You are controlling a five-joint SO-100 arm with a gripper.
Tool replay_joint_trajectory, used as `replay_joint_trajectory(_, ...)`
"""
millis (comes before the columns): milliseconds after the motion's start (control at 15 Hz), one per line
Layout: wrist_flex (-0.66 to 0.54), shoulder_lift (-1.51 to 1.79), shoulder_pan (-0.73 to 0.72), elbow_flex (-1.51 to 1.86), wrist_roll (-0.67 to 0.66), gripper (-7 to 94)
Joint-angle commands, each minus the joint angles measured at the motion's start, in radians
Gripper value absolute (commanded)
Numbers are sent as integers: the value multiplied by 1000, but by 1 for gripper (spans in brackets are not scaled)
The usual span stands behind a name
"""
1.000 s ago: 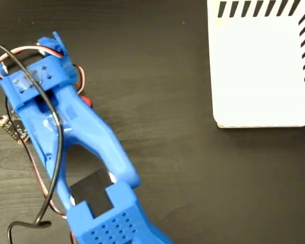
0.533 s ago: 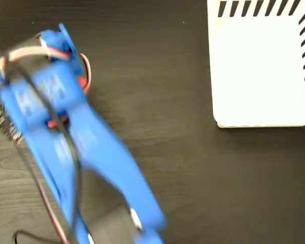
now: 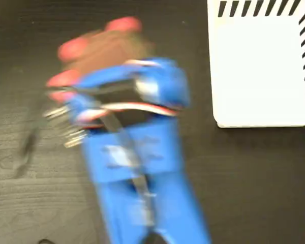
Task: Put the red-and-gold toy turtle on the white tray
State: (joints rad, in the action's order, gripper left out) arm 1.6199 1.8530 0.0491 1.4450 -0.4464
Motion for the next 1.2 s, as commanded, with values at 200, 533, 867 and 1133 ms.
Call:
replay_joint_trajectory(200, 8, -204, 265, -339, 172, 0)
replay_joint_trajectory(533, -60, -433, 376, -532, 391, 0)
replay_joint_trajectory(867, -26, -626, 474, -652, 485, 0)
replay_joint_trajectory(1133, 8, -687, 500, -592, 480, 0)
